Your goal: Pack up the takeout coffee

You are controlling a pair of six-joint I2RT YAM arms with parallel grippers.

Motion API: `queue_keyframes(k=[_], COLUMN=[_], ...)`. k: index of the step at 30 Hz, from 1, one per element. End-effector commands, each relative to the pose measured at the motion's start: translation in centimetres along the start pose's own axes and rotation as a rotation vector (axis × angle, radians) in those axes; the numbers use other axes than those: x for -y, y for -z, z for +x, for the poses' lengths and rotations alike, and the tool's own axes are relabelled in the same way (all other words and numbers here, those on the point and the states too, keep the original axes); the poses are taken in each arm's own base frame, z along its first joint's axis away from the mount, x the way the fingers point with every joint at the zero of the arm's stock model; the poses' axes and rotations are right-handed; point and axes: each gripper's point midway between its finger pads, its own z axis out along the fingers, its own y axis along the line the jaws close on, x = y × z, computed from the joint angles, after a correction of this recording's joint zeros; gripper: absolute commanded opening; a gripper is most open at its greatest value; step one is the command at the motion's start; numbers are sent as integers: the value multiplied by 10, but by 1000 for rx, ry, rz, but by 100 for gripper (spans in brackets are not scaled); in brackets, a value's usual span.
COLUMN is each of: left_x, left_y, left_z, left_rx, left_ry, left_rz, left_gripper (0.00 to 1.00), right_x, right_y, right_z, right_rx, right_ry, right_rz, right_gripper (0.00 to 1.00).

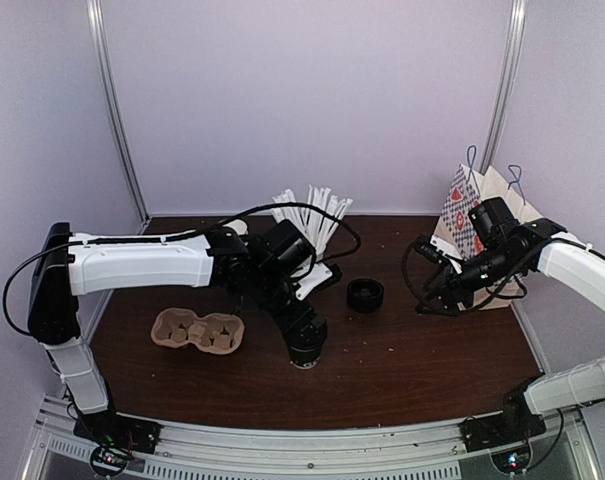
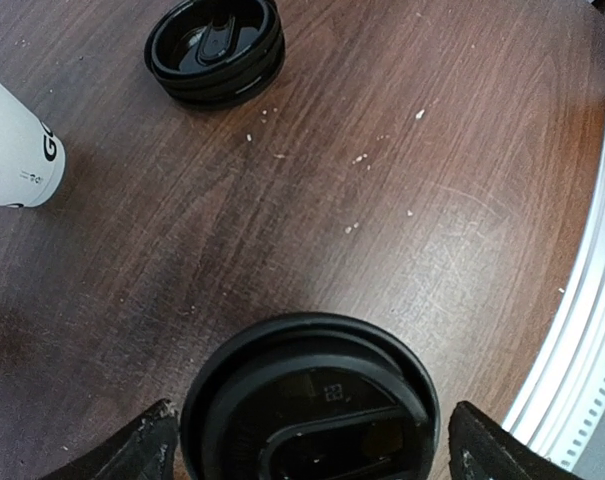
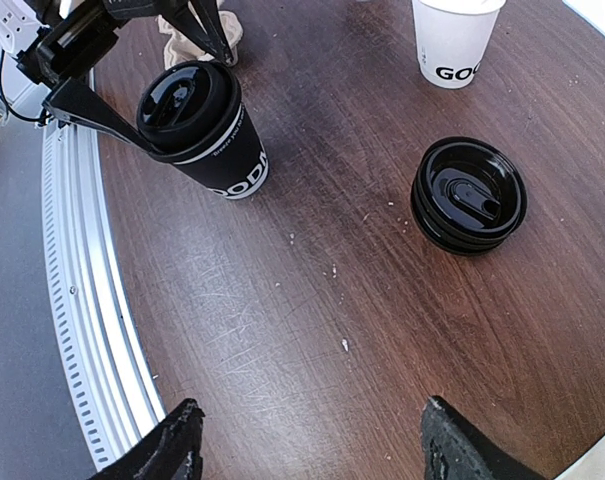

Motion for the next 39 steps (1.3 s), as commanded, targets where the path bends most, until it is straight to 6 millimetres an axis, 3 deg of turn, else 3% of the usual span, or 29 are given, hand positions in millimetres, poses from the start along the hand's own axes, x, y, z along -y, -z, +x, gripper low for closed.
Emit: queue_keyframes(k=[1, 18, 21, 28, 32, 39], left_x=[-1, -12, -16, -26, -52, -133], left_y=[-5, -9, 0, 50, 74, 115], left_z=[-2, 2, -3, -25, -20, 15], left_rx=[-20, -70, -50, 51, 57, 70], left_ry=[-26, -39, -32, -44, 1, 172], left_rz=[-13, -76, -100, -166, -213, -346], left_gripper=[93, 84, 82, 81, 81, 80], right_x=[-1, -3, -3, -4, -5, -6], right_y=[4, 6, 6, 8, 9, 12], right_z=[-3, -4, -3, -2, -2, -2], right_rx=[24, 30, 32, 38, 42, 50], right_ry=[18, 21, 23, 23, 25, 29], right_rz=[1, 2, 4, 7, 8, 14], right_gripper=[74, 73, 73, 73, 73, 73])
